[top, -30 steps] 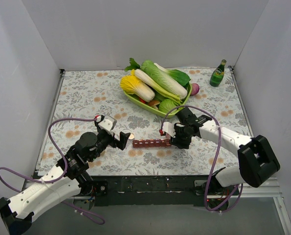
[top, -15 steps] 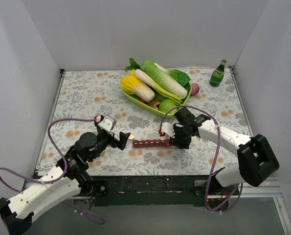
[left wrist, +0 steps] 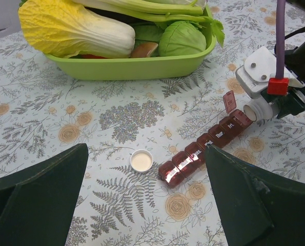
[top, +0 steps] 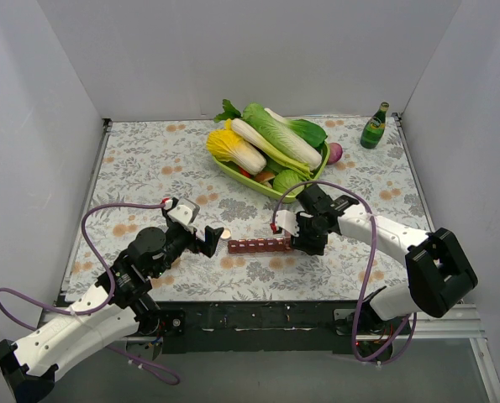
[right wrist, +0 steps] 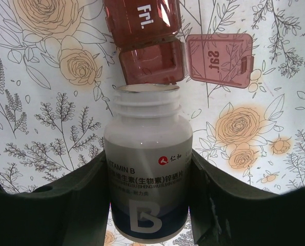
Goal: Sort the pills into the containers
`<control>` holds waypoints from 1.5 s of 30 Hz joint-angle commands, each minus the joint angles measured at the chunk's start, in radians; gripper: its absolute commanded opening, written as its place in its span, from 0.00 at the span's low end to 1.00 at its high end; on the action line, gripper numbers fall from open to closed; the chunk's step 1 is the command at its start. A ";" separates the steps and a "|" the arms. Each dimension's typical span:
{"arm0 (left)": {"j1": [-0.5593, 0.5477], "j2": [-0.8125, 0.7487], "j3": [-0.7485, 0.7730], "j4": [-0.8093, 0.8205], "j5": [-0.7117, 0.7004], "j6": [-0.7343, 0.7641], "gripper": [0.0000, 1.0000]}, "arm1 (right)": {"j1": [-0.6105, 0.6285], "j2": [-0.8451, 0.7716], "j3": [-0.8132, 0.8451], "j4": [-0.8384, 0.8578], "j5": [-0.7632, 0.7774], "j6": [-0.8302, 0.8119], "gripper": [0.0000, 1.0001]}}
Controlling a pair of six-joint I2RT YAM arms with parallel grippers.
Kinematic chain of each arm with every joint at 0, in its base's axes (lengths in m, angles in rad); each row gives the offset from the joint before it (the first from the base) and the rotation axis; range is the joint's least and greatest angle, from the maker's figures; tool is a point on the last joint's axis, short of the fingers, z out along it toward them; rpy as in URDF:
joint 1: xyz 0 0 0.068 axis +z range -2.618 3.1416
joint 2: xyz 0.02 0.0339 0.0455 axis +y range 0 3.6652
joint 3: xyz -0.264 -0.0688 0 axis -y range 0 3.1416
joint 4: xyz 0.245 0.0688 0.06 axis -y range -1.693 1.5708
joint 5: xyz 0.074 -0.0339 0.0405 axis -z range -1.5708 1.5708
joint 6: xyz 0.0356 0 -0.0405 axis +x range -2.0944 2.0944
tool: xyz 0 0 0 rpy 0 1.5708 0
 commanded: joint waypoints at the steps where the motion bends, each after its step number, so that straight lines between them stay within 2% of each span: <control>1: 0.005 -0.007 -0.004 0.016 0.011 0.013 0.98 | 0.010 0.013 0.050 -0.022 0.013 0.007 0.01; 45: 0.005 -0.015 -0.006 0.016 0.017 0.016 0.98 | 0.044 0.064 0.102 -0.067 0.085 0.012 0.01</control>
